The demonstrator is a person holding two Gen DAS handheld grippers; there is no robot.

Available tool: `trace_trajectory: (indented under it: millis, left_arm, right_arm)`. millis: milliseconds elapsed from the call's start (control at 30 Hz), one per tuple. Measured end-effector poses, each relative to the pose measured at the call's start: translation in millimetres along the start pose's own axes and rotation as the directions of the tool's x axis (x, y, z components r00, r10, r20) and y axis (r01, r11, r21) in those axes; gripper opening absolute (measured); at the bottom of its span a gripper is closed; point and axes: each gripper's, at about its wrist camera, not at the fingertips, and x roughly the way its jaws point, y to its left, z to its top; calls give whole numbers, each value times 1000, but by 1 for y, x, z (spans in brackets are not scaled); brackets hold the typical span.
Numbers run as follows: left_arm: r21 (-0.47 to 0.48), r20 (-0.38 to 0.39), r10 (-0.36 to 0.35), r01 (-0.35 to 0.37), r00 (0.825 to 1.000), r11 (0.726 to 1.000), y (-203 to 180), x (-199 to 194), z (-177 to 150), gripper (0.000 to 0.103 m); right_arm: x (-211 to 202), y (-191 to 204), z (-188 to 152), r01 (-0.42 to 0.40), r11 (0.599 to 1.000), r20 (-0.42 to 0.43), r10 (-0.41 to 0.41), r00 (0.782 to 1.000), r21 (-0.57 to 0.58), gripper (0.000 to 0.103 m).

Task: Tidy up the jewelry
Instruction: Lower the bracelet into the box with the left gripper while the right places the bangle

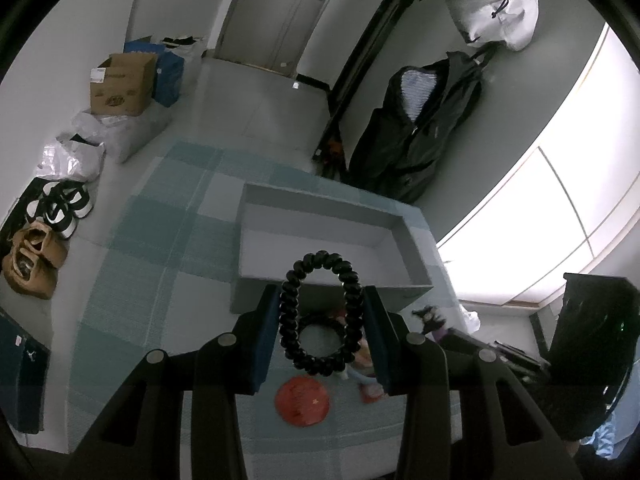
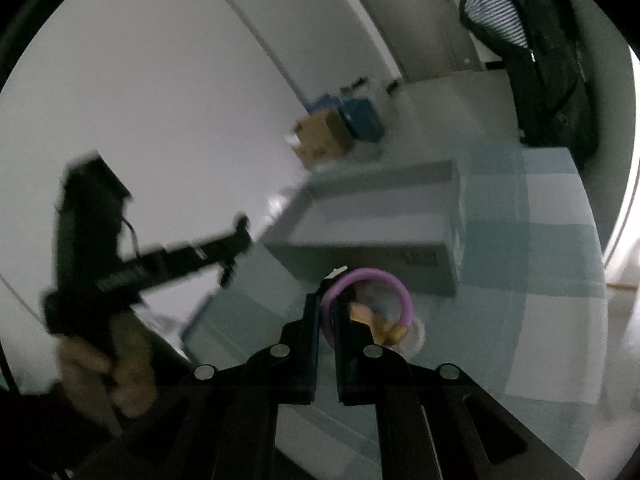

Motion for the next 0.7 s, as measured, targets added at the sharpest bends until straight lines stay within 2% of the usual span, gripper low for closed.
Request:
trace_trajectory:
  millis: [100,233,500,567,700]
  left_arm:
    - [15,18,-7,7,1000,1000,-4,-2,8,35]
    - [36,13,-22,21,1000,999,-8,5,23,35]
    - [57,-69,2,2,998,998,-6,45,46,35]
    - [62,-80,17,-12,997,998,-2,55,51,35]
    - [34,-118,0,4,993,999,9,70,55,35]
  right_arm:
    - [-8,0,12,-44,999,49,43,998,17,5]
    - [-6,2,33,-59,998,68,59,996,7,5]
    - [43,-9,75,-54,998,9,54,999,16,5]
    - [58,-13,81,-55,998,-14,55,998,24,5]
    - [78,-24,84,-34,998,-45,37,998,51,6]
